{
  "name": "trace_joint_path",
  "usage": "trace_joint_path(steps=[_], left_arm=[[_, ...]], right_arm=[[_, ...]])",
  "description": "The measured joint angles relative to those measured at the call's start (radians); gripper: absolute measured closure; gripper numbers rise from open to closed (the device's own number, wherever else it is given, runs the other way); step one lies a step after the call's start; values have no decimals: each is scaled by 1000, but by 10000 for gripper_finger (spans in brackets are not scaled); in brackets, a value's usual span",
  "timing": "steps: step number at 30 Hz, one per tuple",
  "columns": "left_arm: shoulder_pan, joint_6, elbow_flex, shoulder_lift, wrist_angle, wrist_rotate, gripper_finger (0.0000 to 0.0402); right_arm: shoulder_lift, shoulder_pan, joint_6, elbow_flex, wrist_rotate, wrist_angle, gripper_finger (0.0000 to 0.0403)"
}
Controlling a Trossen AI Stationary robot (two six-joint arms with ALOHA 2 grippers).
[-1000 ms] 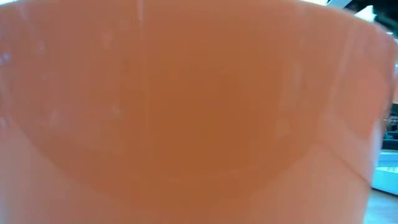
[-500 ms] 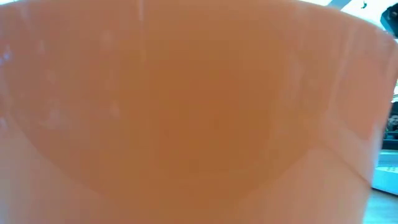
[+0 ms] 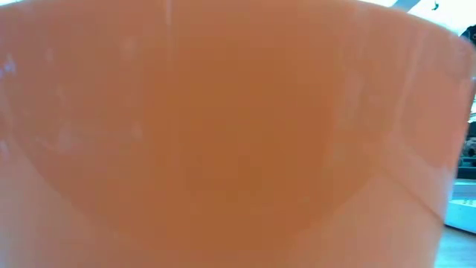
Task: Pick & Place Mini bowls
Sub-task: Put the middle orange bowl on the shelf, then stack the bottom blue bowl on top of the blue bowl on the shelf
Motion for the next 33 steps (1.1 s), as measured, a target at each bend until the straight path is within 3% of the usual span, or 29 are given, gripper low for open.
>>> trace_joint_path(steps=[7, 22, 29, 33], left_arm=[[0, 28, 0, 9, 16, 0, 317], [0, 28, 0, 8, 18, 0, 317], [1, 14, 0, 8, 17, -25, 317], [1, -32, 0, 7, -5, -42, 317]], right_arm=[[0, 0, -14, -3, 0, 1, 386], [0, 0, -121, 39, 9, -8, 288], [0, 0, -141, 110, 12, -10, 288], [-1, 0, -203, 183, 88, -11, 304]])
